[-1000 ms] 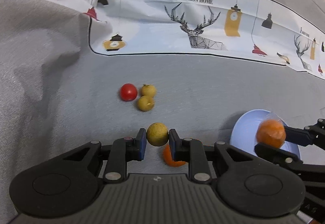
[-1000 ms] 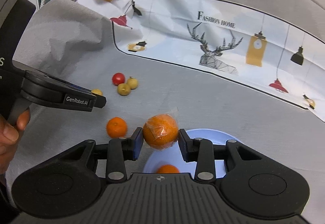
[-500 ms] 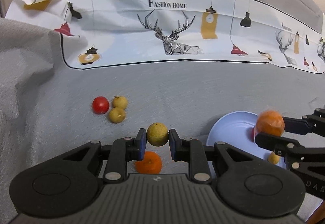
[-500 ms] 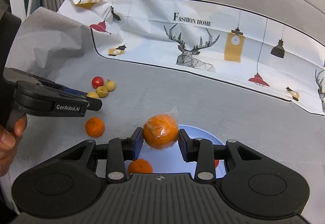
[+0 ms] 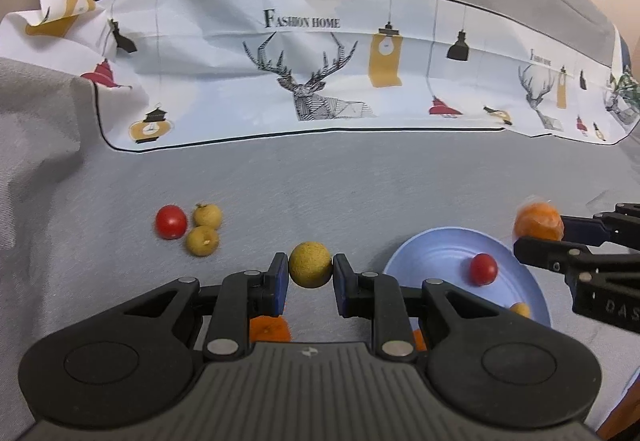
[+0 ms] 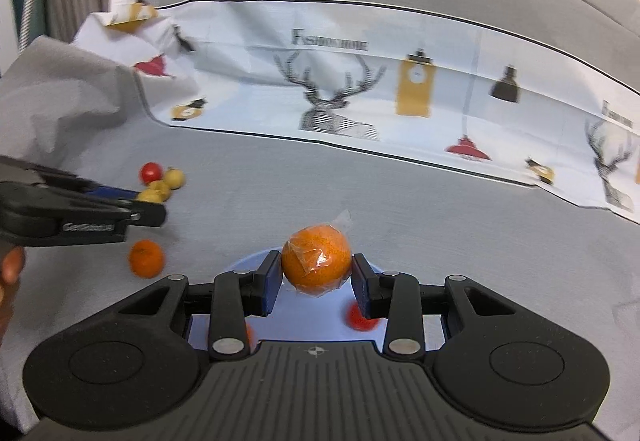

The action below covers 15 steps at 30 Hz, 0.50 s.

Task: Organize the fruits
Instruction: 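Carry the yellow fruit and the wrapped orange over the blue plate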

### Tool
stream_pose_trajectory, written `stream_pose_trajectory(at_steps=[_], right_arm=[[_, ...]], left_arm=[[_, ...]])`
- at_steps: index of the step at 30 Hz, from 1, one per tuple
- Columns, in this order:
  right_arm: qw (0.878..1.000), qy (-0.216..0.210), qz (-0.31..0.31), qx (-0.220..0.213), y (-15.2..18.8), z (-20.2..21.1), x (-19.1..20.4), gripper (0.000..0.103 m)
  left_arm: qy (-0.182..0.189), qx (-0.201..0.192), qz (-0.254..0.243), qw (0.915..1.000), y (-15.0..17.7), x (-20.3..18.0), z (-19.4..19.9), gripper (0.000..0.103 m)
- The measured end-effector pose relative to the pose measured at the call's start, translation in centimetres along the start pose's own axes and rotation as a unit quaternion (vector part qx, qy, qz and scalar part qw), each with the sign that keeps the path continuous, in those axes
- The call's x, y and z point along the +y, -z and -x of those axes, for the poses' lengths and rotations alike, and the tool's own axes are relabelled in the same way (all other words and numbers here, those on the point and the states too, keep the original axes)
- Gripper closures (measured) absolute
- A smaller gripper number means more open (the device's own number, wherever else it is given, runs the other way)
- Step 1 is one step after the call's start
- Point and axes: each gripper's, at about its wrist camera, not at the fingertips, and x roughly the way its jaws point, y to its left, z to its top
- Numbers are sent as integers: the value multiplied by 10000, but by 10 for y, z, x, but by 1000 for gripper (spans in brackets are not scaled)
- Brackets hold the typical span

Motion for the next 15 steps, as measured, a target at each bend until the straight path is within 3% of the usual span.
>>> stream_pose_trajectory(at_steps=[11,15], right_arm=[[9988,270,-153,390,15,-8,-27,64],[9980,263,-130,566,17,-13,-27,64]], left_arm=[[959,158,-728,9926,12,-56,-8,77],[1060,255,-1001,9890,18,-78,-18,77]])
